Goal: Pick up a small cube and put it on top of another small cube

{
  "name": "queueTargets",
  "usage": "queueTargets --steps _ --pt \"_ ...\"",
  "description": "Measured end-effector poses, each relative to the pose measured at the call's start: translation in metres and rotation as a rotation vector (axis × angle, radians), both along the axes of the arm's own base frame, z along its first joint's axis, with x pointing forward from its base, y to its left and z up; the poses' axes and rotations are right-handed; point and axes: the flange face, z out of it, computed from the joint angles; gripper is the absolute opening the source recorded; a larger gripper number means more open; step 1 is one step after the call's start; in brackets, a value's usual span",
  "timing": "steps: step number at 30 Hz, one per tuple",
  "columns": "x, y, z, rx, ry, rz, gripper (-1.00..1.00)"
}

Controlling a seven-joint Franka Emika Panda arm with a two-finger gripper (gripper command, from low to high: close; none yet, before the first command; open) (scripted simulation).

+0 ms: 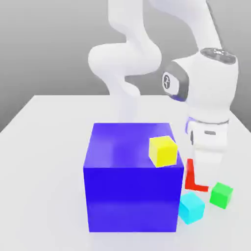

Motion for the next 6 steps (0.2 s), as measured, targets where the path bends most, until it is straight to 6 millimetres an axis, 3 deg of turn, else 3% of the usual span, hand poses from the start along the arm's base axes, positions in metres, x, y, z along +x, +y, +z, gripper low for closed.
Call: queueTargets --steps 2,3,6 --pt "-0.002 0.001 -0.022 0.0 0.0 0.007 -1.0" --pt "-0.002 0.001 -0.032 -0.001 0.0 0.008 1.0" --pt "-0.002 0.001 -0.032 -0.001 0.0 0.008 1.0"
